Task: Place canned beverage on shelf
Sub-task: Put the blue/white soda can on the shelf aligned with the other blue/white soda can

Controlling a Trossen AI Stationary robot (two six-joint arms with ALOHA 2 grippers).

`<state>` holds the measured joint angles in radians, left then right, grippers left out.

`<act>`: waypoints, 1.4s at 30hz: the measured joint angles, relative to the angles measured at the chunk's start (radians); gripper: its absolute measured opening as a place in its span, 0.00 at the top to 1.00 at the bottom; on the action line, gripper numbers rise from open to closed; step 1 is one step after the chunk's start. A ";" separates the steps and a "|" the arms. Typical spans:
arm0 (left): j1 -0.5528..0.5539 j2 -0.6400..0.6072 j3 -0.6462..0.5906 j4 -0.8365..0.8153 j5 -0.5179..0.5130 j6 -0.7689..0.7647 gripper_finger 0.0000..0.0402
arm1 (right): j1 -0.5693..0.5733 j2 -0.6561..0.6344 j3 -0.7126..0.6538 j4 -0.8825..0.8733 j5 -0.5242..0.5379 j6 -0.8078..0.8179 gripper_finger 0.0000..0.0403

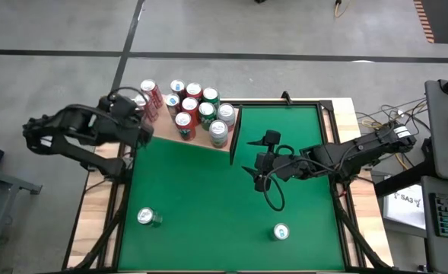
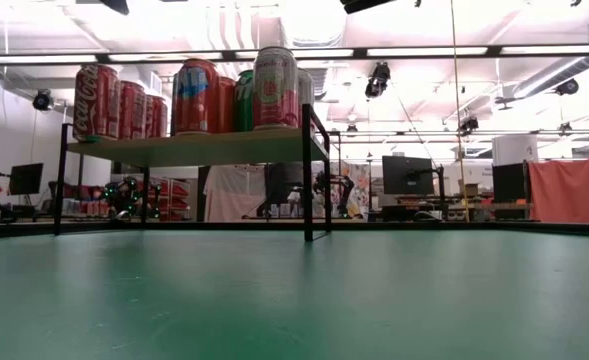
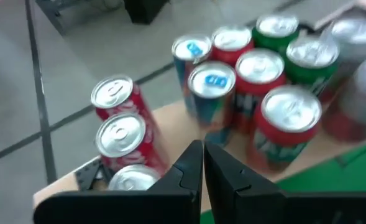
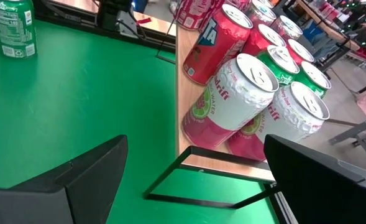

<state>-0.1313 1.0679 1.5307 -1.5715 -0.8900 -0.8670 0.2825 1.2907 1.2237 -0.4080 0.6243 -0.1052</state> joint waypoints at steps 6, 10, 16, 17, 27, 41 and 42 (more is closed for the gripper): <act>0.113 -0.044 -0.016 0.000 0.196 0.122 1.00 | 0.000 0.000 0.000 0.001 0.000 0.010 0.09; 0.157 -0.052 -0.020 0.000 0.242 0.113 1.00 | 0.000 0.000 0.000 0.002 0.000 0.012 0.09; 0.193 -0.045 -0.021 0.000 0.234 0.131 1.00 | 0.000 0.000 0.000 0.002 0.000 0.019 0.09; 0.196 -0.043 -0.021 0.000 0.218 0.135 1.00 | 0.000 0.000 0.000 0.002 0.001 0.023 0.09; 0.114 -0.031 -0.022 0.145 0.097 0.253 1.00 | 0.001 0.000 -0.002 0.002 0.001 0.094 0.09; -0.306 0.037 -0.113 0.361 -0.080 0.300 1.00 | 0.006 0.014 -0.002 0.005 -0.322 0.417 0.09; -0.333 0.045 -0.124 0.383 -0.082 0.300 1.00 | 0.011 0.022 -0.002 0.002 -0.343 0.439 0.09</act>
<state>-0.4639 1.1131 1.4065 -1.1880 -0.9716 -0.5669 0.2935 1.3124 1.2221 -0.4060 0.2811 0.3342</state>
